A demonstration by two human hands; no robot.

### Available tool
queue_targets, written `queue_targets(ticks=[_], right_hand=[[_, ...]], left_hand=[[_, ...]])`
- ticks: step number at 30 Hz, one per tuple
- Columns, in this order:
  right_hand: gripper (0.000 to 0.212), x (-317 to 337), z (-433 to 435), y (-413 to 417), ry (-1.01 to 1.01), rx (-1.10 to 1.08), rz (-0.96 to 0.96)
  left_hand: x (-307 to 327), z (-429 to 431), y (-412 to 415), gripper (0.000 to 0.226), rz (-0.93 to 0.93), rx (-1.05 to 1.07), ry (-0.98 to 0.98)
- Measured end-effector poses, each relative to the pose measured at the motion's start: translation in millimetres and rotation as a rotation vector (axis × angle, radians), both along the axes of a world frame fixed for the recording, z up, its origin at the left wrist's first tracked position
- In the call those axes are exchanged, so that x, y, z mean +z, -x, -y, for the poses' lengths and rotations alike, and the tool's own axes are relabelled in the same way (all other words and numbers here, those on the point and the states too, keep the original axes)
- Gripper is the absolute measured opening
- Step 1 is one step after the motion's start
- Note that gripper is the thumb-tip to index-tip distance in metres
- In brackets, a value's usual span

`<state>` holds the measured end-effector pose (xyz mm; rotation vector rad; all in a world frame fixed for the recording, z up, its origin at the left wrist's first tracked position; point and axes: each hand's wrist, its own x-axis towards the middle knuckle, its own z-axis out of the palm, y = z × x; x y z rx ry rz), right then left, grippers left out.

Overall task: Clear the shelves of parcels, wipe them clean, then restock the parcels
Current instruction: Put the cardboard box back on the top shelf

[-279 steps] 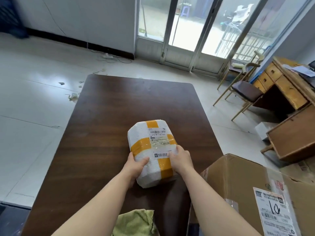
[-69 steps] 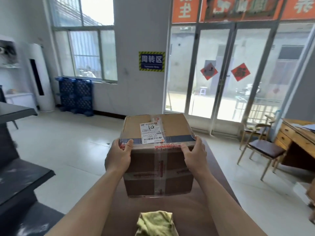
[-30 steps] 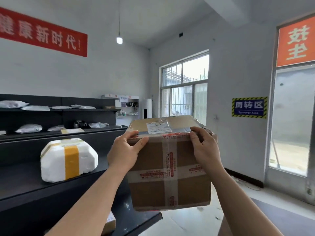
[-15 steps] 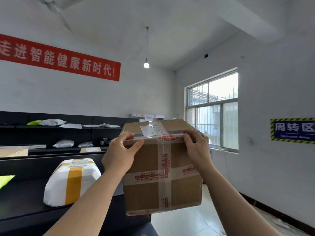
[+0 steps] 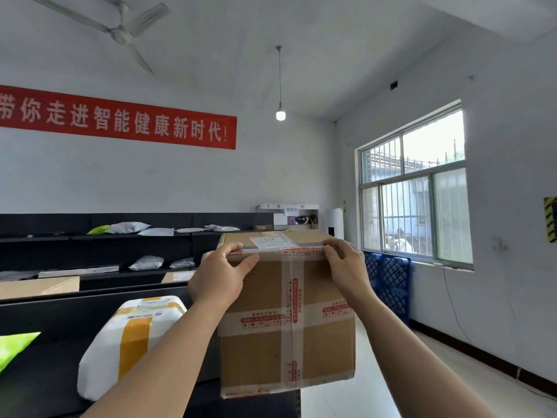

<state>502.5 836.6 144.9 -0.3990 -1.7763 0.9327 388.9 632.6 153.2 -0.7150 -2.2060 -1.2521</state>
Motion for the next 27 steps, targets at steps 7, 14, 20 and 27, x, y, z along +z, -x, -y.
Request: queue_targets(ticks=[7,14,20,27], right_hand=[[0.023,4,-35,41,0.023,0.000,0.044],[0.025,4,-55,82,0.010,-0.008,0.056],[0.024,3,-73,112,0.002,-0.024,0.081],[0.022,3,-82,127,-0.017,-0.056,0.138]], left_hand=[[2,-32,37,0.051,-0.014,0.007,0.066],[1,-48,73,0.051,-0.037,0.030,0.131],[-2,-67,98,0.050,-0.050,0.064,0.142],[1,-83,111,0.052,-0.018,0.073,0.144]])
